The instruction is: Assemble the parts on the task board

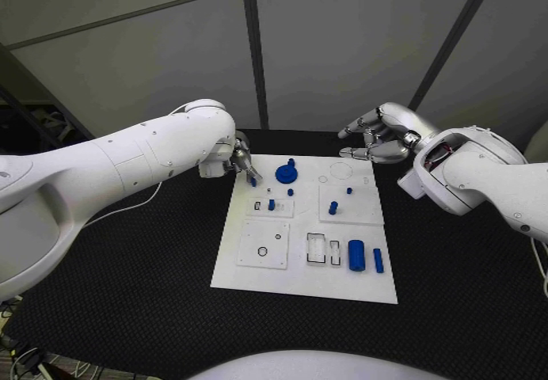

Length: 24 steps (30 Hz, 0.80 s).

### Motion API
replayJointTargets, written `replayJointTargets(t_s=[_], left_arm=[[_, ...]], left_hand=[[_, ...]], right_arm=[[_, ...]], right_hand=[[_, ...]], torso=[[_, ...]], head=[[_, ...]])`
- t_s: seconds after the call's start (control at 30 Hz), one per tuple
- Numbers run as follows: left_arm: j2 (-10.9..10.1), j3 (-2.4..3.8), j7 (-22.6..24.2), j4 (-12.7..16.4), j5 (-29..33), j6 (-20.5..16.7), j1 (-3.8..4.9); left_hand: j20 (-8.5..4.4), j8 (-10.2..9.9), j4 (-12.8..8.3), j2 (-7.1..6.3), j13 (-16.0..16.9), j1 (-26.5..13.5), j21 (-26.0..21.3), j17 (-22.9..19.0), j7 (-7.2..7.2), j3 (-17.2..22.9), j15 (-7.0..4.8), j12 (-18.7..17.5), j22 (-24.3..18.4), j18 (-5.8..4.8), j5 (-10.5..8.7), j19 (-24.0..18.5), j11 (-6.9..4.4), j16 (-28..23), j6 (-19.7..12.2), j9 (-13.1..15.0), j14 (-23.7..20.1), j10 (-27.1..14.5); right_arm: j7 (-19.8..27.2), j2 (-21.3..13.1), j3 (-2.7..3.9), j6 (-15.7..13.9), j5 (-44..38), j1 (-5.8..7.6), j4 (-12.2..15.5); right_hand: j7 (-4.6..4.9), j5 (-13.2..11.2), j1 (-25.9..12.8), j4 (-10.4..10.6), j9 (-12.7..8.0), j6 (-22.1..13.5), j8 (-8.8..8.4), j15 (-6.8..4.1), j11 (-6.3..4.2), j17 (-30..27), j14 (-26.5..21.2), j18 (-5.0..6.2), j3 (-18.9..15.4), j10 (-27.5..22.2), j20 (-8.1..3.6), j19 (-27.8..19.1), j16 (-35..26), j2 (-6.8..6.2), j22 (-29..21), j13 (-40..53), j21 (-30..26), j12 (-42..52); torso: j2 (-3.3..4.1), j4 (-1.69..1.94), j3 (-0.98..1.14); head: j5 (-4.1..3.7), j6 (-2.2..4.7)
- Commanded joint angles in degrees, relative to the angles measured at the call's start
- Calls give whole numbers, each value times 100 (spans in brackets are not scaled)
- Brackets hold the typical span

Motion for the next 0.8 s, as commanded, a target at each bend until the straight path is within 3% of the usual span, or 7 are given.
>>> replayJointTargets(t_s=[0.03,0.27,0.4,0.47,0.5,0.57,0.8], left_arm=[[9,0,98,-15,55,59,-1],[1,0,127,-16,107,149,-3],[-18,0,136,8,138,185,-4],[-31,0,143,26,142,174,-4],[-44,0,152,43,145,163,-5],[-78,0,179,86,162,123,-5],[-299,2,287,376,338,-148,-5]], left_hand=[[-12,10,-95,73,985,140,-29,1280,-18,22,-4,23,11,7,7,13,-18,23,34,-25,561,281],[-15,9,-396,251,973,315,-38,1303,-11,183,-3,-22,19,8,72,7,-14,40,25,-122,567,281],[6,19,-772,304,965,400,-44,1325,43,427,30,-50,33,6,797,1,21,56,-14,-203,572,277],[16,27,-891,312,963,402,-44,1325,56,555,41,-58,40,7,762,1,33,57,-12,-214,572,275],[24,33,-994,314,960,409,-43,1325,61,706,48,-70,47,7,581,3,33,56,-11,-215,572,270],[41,55,-1150,258,955,312,-35,1332,74,988,61,-87,69,4,586,13,39,62,4,-196,574,269],[47,172,-1544,-170,948,-382,-4,1350,62,2034,54,-106,152,-4,1437,58,29,76,91,-19,580,301]], right_arm=[[27,5,4,24,9,10,6],[30,4,4,25,9,10,3],[33,4,4,25,9,10,1],[34,5,4,23,9,10,0],[35,5,4,22,9,10,-1],[38,4,4,20,9,10,-4],[44,1,4,17,9,10,-19]], right_hand=[[11,40,-51,2,-9,45,-35,-41,-14,7,177,51,31,5,-35,268,-14,19,1006,1,-11,-4],[11,40,-51,2,-9,45,-35,-41,-14,7,177,51,31,5,-35,268,-14,19,1006,1,-11,-4],[11,40,-51,2,-9,45,-35,-41,-14,7,177,51,31,5,-35,268,-14,19,1006,1,-11,-4],[11,40,-51,2,-9,45,-35,-41,-14,7,177,51,31,5,-35,268,-14,19,1006,1,-11,-4],[11,40,-51,2,-9,45,-35,-41,-14,7,177,51,31,5,-35,268,-14,19,1006,1,-11,-4],[11,40,-51,2,-9,45,-35,-41,-14,7,177,51,31,5,-35,268,-14,19,1006,1,-11,-4],[11,40,-51,2,-9,45,-35,-41,-14,7,177,51,31,5,-35,268,-14,19,1006,1,-11,-4]], torso=[[-2,-3,1],[-1,3,1],[-2,6,-2],[-3,5,-3],[-4,2,-2],[-6,4,-2],[-10,14,-3]], head=[[5,-6],[6,-13],[10,-18],[11,-19],[14,-20],[16,-20],[28,-14]])
